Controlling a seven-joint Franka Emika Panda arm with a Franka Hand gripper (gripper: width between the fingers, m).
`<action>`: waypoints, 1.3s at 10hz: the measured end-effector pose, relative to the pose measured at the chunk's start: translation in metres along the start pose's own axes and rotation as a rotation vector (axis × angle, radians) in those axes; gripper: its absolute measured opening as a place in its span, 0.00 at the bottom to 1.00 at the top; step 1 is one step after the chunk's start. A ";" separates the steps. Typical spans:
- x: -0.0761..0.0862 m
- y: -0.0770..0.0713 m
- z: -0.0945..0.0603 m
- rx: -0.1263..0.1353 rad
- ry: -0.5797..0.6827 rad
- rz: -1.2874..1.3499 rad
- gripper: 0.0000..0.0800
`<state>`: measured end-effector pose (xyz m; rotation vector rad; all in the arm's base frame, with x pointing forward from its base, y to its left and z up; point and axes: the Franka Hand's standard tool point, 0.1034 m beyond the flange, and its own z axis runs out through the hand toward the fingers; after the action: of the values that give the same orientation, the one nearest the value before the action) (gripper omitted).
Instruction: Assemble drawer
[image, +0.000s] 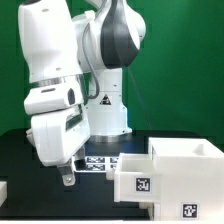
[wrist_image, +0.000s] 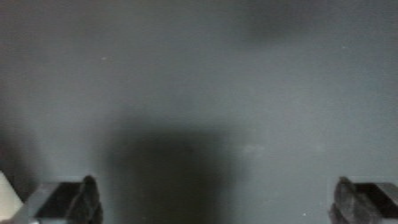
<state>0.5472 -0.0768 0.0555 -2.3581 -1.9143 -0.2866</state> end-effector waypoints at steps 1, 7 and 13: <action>0.010 -0.004 0.001 -0.008 0.004 0.000 0.81; 0.079 -0.030 0.013 -0.002 0.042 0.100 0.81; 0.112 -0.043 0.021 -0.020 0.060 0.151 0.81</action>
Offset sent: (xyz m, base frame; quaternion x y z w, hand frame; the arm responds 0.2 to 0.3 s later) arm -0.0052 0.0477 0.0130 -0.0219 0.0107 0.0349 0.9991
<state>0.5290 0.0434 0.0551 -2.4604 -1.7048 -0.3616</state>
